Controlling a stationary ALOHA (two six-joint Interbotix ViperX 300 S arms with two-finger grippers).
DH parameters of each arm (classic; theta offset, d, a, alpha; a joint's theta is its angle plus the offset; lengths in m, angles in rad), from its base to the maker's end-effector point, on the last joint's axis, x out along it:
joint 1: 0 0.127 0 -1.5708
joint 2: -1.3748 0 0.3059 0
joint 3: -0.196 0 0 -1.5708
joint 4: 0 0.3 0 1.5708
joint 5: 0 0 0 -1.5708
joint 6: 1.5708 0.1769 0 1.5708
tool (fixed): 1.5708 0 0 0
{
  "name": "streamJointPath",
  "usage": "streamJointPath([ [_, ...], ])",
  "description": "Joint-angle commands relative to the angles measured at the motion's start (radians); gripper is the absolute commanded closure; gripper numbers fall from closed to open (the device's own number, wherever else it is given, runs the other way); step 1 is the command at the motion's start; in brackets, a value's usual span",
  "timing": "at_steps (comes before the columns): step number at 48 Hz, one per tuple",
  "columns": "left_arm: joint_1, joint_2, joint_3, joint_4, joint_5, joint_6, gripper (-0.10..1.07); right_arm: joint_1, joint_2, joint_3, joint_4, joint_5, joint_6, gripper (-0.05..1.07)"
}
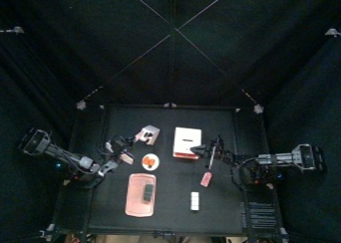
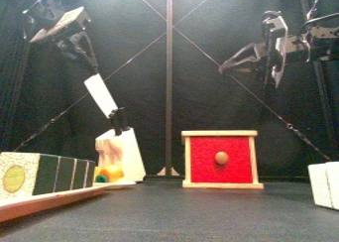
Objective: Grab cleaver with other hand
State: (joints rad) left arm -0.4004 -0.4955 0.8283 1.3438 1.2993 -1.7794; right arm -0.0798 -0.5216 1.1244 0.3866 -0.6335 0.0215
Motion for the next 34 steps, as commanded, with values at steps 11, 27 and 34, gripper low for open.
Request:
streamJointPath([
  [11, -0.075, -0.021, 0.002, 0.147, 0.009, -0.025, 0.43, 0.000, -0.011, -0.012, -0.020, -0.003, -0.002, 0.52],
  [27, -0.086, -0.014, 0.035, 0.390, -0.083, -0.207, 0.43, 0.000, -0.003, -0.020, -0.021, -0.003, -0.002, 0.52],
  [34, -0.086, -0.014, 0.040, 0.446, -0.196, -0.232, 0.43, 0.002, 0.002, -0.031, -0.035, -0.006, -0.005, 0.51],
])
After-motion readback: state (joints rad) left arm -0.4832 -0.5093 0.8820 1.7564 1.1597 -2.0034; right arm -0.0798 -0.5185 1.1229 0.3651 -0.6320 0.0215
